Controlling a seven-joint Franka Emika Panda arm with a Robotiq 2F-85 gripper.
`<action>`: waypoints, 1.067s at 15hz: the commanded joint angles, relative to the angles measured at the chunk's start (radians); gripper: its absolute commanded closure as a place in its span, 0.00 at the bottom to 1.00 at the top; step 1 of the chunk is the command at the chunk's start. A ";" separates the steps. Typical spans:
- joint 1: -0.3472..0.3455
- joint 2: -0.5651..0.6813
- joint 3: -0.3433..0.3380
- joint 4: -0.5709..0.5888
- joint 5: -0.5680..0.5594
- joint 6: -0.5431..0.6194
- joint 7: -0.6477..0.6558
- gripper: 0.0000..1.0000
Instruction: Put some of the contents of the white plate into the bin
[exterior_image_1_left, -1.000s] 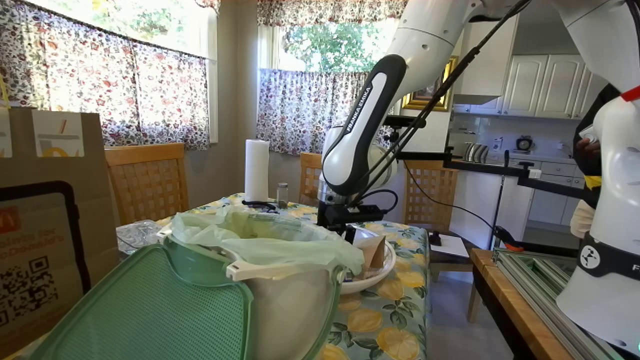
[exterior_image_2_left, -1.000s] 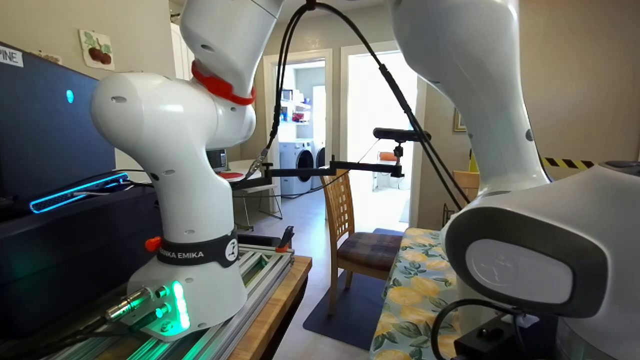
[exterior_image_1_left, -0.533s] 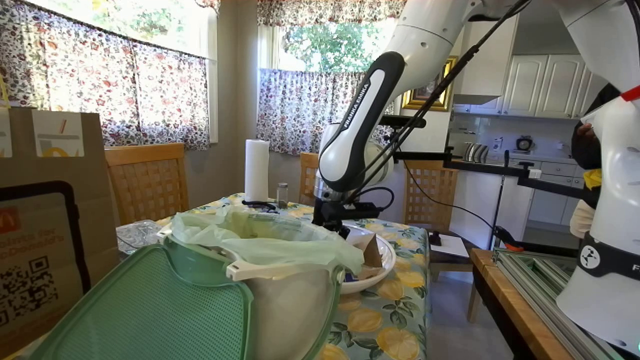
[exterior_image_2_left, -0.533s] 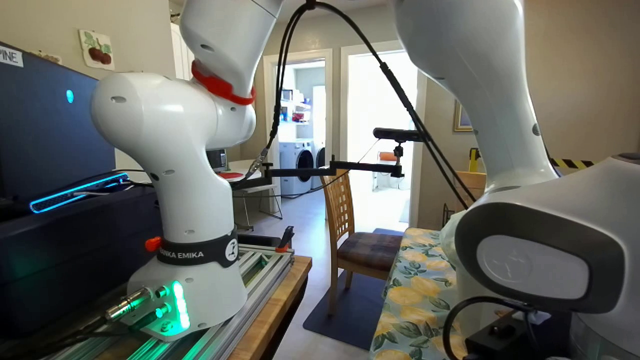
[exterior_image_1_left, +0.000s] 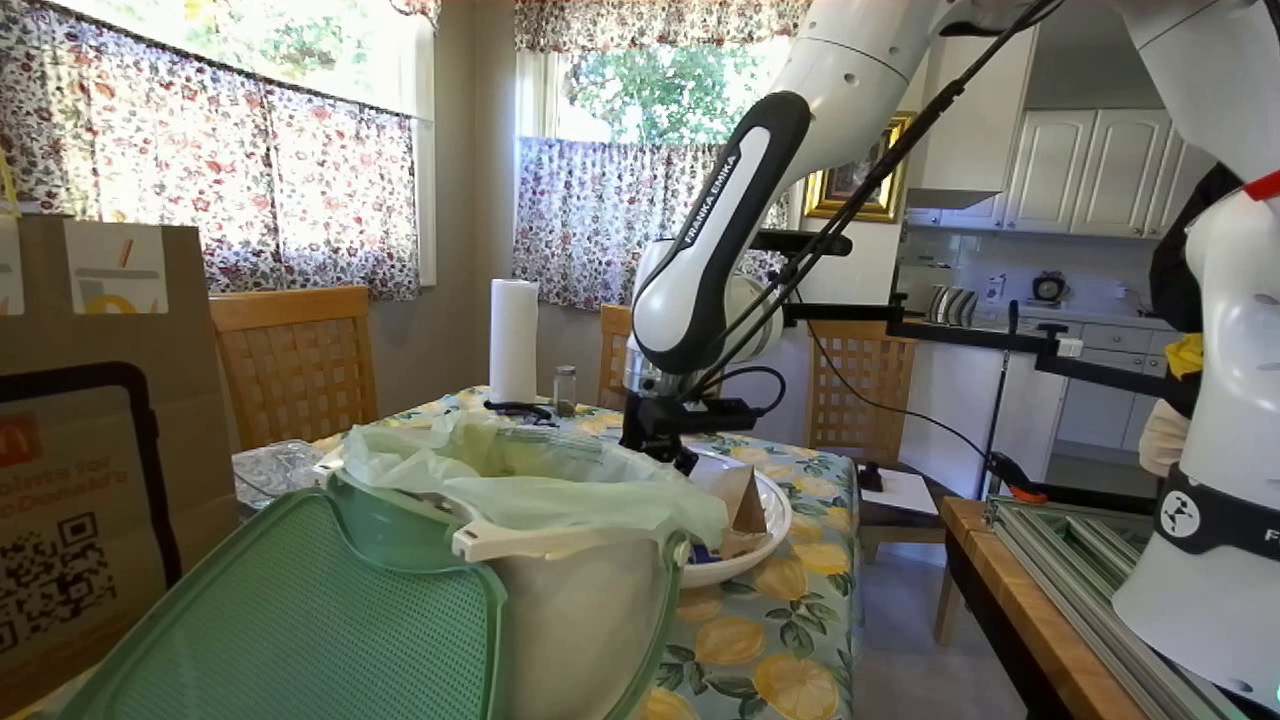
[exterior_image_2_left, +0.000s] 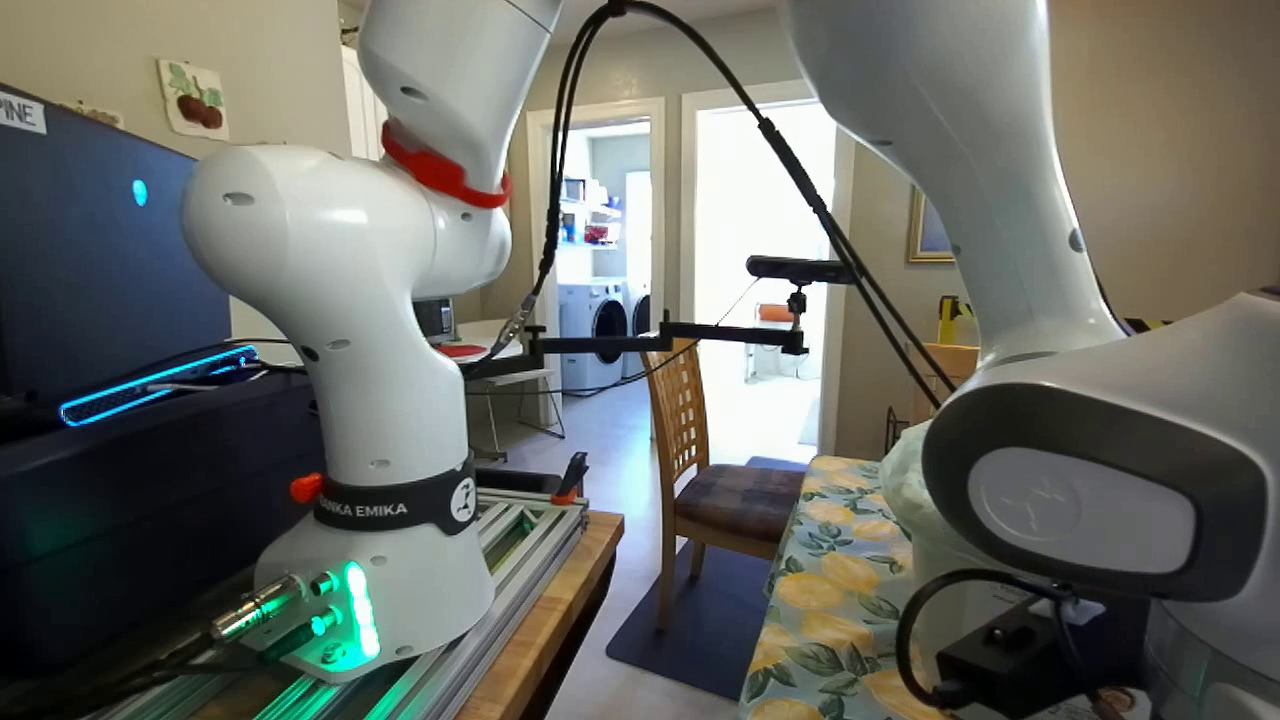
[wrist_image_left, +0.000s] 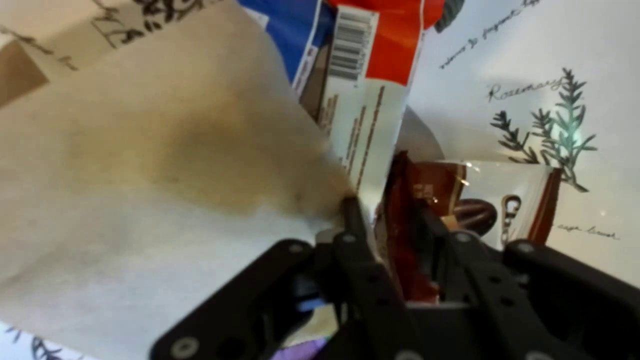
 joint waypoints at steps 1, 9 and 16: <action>-0.006 -0.015 0.037 0.023 0.038 -0.059 -0.024 0.38; 0.041 0.008 0.028 0.037 0.002 -0.164 -0.011 0.00; 0.116 0.031 -0.039 0.021 -0.074 -0.121 0.010 0.00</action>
